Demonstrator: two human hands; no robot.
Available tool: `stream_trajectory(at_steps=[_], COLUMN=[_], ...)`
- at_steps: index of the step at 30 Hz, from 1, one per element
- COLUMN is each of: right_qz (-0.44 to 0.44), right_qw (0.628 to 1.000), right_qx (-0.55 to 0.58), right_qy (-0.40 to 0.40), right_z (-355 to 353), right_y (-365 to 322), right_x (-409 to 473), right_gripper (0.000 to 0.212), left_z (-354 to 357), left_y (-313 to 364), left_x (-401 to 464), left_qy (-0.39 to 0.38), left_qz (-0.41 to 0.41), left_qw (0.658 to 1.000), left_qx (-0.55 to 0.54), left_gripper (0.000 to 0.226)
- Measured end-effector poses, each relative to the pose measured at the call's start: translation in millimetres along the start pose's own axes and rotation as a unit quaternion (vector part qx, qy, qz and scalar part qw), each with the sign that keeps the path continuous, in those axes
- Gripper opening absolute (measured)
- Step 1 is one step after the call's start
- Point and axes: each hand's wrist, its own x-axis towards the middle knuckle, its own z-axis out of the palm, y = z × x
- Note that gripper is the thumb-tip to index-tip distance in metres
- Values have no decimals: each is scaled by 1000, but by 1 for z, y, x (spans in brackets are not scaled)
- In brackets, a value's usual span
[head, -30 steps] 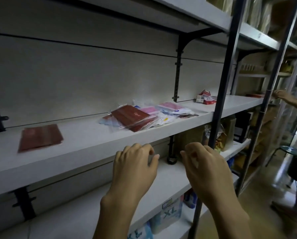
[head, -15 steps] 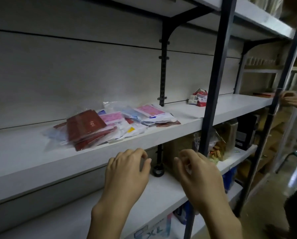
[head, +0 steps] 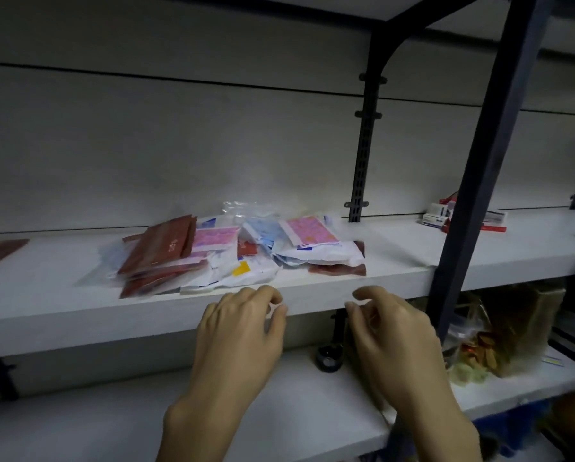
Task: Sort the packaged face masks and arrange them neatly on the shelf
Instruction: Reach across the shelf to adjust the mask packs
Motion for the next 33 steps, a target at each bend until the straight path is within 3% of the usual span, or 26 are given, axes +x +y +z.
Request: stream_trajectory(at_steps=[9, 13, 22, 29, 33], right_qz=[-7, 34, 123, 174, 217], right_qw=[1000, 999, 989, 960, 930], right_qx=[19, 7, 8, 176, 286], right_qy=[14, 24, -80, -132, -77], right_z=[23, 45, 87, 90, 92], right_y=[25, 39, 63, 91, 100], right_x=[94, 142, 193, 204, 202], right_gripper=[24, 27, 61, 28, 9], left_z=[15, 23, 58, 73, 76], left_y=[-8, -8, -4, -12, -12], left_x=[59, 88, 135, 132, 133], left_qy=[51, 78, 13, -9, -16], left_qz=[25, 61, 76, 53, 22], left_qw=[998, 994, 994, 993, 993], left_qx=[29, 54, 78, 101, 117], left_gripper=[6, 4, 21, 23, 22])
